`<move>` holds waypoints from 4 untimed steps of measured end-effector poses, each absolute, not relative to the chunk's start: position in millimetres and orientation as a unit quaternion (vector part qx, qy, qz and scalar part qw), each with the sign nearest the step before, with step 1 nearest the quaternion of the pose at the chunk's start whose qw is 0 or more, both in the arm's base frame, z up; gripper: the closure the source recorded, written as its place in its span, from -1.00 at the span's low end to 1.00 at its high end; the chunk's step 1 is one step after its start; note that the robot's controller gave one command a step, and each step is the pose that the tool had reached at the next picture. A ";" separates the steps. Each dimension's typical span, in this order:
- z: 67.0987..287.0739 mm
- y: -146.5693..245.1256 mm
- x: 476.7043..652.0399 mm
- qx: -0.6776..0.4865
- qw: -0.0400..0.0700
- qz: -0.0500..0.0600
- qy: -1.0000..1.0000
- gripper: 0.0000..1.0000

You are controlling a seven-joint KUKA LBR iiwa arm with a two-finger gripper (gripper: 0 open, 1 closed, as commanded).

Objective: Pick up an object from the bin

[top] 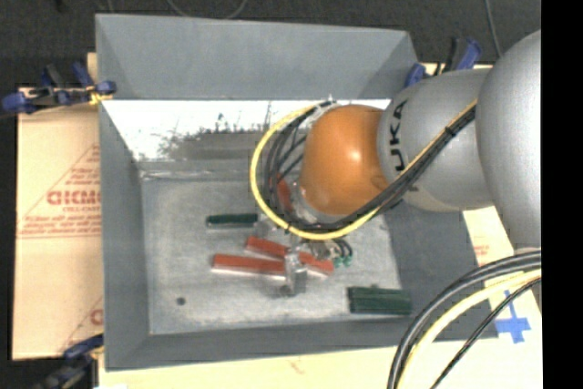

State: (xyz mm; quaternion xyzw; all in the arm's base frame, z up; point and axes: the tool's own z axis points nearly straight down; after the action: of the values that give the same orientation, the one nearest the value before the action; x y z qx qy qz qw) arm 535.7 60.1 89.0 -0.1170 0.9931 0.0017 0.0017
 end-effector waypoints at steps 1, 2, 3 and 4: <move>89.2 60.1 535.9 -0.116 0.002 0.002 0.993 1.00; 76.5 60.9 535.9 -0.096 0.007 0.002 0.995 1.00; 74.1 50.7 521.2 -0.045 0.003 0.002 0.999 1.00; 79.6 14.0 481.2 -0.019 0.001 0.001 1.000 1.00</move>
Offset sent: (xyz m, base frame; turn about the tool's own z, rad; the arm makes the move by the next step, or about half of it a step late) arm 0.0000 0.0000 0.0000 0.0000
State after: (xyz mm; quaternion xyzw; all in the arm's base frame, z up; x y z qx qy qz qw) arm 481.2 14.0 79.6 -0.0188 0.9998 0.0007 0.0006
